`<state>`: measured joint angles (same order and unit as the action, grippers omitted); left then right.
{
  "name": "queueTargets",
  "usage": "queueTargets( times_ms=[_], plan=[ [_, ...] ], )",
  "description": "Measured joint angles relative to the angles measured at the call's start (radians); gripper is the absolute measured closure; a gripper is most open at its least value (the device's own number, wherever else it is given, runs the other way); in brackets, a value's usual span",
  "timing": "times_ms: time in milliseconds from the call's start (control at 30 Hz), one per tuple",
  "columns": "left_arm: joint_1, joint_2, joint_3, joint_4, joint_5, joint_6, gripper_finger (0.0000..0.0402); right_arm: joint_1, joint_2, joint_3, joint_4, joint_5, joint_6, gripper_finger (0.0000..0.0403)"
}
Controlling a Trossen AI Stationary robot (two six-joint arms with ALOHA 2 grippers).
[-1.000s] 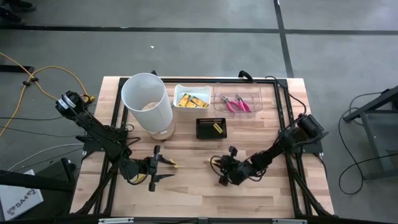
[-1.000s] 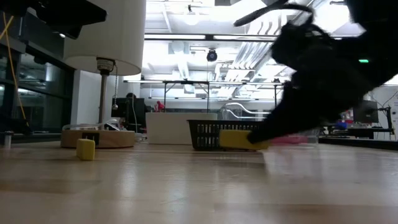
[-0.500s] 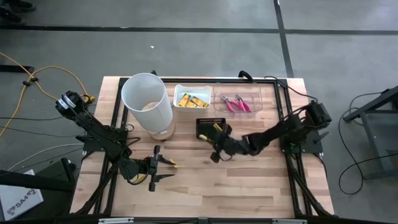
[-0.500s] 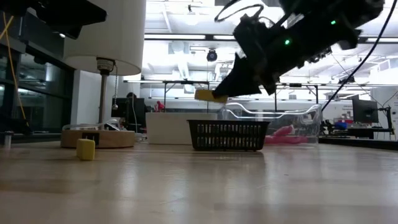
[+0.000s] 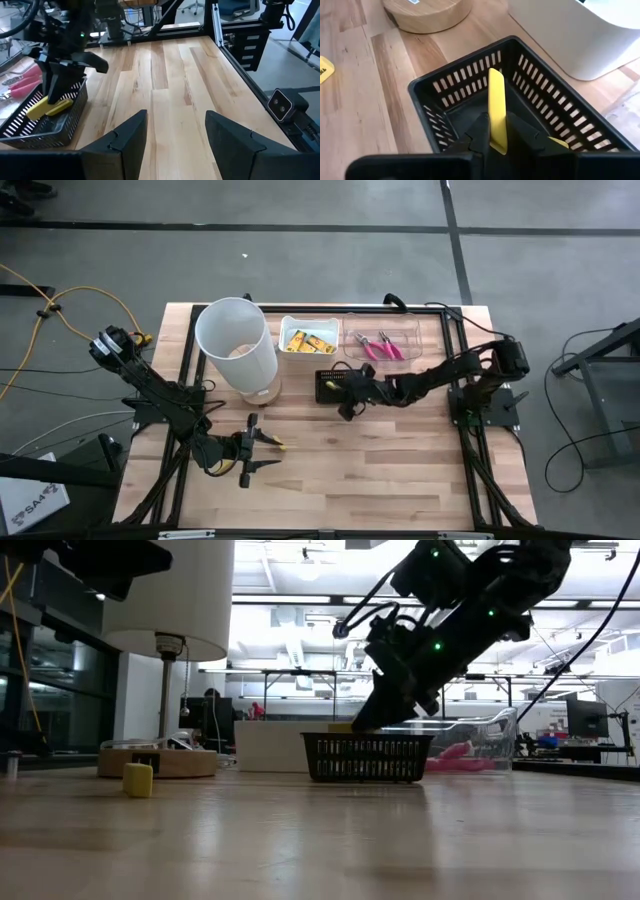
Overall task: Pick & Place School Supplies
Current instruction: Put the yellow eraser into the black bin
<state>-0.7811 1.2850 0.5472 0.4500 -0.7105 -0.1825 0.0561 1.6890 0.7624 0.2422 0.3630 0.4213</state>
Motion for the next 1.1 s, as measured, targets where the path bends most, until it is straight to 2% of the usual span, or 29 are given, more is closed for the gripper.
queueTargets(
  times_ms=[200, 567, 700, 967, 1100],
  plan=[
    [0.0, 0.0, 0.0, 0.001, 0.0, 0.0, 0.0208, -0.006, 0.0, 0.0, 0.001, -0.023, 0.001, 0.0338],
    [0.0, 0.0, 0.0, 0.0, 0.0, 0.0, 0.0208, -0.006, 0.001, 0.0, 0.033, -0.001, -0.022, 0.0289],
    [0.0, 0.0, 0.0, 0.0, 0.0, 0.0, 0.0208, -0.006, 0.001, 0.0, 0.099, -0.034, -0.071, 0.0288],
    [0.0, 0.0, 0.0, 0.0, 0.0, 0.0, 0.0208, 0.014, 0.001, 0.0, 0.238, -0.181, -0.085, 0.0297],
    [0.0, 0.0, 0.0, 0.0, 0.0, 0.0, 0.0208, 0.052, 0.001, 0.0, 0.248, -0.186, -0.086, 0.0297]
  ],
)
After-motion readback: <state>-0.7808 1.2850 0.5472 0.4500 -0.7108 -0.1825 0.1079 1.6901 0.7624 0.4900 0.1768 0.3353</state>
